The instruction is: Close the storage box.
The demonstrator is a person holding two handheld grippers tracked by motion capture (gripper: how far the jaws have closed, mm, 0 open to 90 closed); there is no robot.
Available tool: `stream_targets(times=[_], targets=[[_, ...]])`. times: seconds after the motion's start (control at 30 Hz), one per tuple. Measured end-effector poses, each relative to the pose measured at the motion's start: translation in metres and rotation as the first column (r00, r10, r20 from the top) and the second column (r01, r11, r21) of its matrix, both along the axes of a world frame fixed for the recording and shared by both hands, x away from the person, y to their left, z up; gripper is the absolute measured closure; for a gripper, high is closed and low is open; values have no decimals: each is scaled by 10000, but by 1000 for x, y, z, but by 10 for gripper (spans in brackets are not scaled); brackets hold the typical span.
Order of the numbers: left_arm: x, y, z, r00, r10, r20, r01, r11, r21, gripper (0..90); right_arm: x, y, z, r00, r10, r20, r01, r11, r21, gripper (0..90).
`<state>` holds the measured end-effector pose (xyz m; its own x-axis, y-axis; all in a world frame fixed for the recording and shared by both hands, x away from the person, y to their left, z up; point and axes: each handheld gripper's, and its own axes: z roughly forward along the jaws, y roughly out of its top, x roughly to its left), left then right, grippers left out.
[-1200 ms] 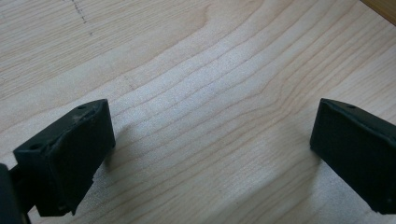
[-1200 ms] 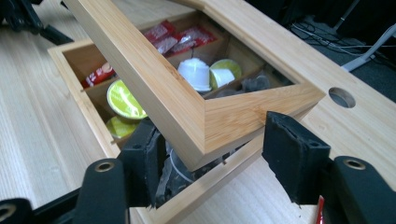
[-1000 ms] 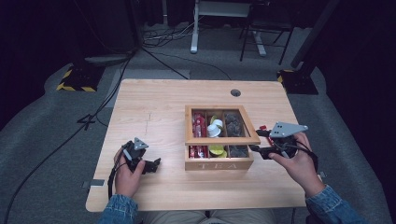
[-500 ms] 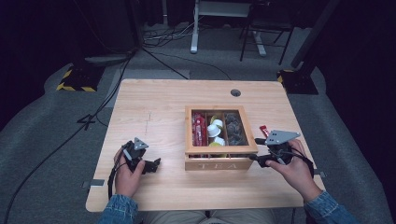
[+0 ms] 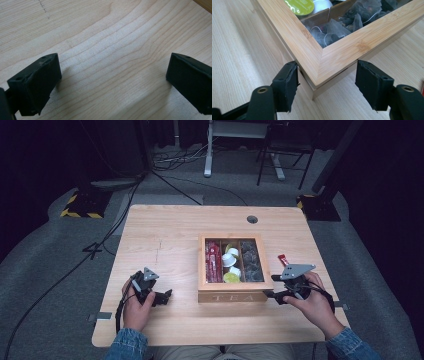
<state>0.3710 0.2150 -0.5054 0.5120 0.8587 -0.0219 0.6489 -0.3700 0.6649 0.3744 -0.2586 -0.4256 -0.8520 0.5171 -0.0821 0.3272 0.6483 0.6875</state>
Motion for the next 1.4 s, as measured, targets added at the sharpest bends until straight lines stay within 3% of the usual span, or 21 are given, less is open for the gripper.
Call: stream_targets(times=[0.1,0.2,0.53,0.8,1.13,1.4], targets=[[0,0,0,10000,-5,-2,5,10000,4,1,1,0,-3,9996,34,-282,-37,9999,-131,345],[0,0,0,10000,15,-11,-15,10000,-42,0,0,-2,-1,9995,-82,-315,91,9996,264,333],[1,-1,0,10000,22,-31,-22,10000,-47,0,-1,-15,17,9989,-469,1,466,9915,1211,276],[1,-1,0,10000,16,-31,-16,10000,-36,0,1,-37,30,9958,-883,253,834,9845,1540,260],[2,-1,0,10000,39,-13,-39,10000,-10,0,1,-75,29,9816,-1890,258,1817,9676,1752,260],[3,-1,0,10000,29,-11,-29,10000,12,0,1,-102,19,9683,-2493,162,2441,9579,1513,232]])
